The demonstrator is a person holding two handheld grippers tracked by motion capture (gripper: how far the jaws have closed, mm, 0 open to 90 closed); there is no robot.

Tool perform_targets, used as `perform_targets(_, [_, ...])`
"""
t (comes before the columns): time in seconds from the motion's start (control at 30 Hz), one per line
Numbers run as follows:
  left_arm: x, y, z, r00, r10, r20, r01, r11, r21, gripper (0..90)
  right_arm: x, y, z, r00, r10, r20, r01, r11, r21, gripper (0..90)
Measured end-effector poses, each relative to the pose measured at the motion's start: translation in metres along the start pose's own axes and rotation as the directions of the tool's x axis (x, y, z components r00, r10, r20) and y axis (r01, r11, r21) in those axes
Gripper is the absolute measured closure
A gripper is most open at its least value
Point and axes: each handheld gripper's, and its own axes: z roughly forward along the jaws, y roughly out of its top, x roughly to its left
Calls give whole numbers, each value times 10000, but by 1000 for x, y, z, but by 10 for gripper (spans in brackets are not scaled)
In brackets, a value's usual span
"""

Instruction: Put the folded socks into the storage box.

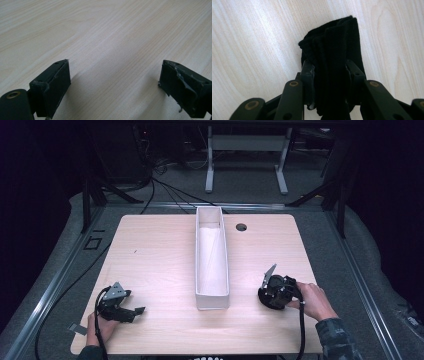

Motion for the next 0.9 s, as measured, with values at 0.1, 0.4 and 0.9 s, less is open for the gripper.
perform_targets(0.1, [0, 0, 0, 10000, -5, -2, 5, 10000, -3, 98, 1, 0, -4, 10000, 50, -31, -50, 10000, -67, 658])
perform_targets(0.4, [0, 0, 0, 10000, -5, -2, 5, 10000, -4, 98, 0, 4, -16, 10000, 14, 85, -14, 10000, -33, 656])
perform_targets(0.9, [0, 0, 0, 10000, -3, 10, 3, 10000, -9, 99, 3, 13, -35, 10000, 25, -29, -25, 10000, -65, 652])
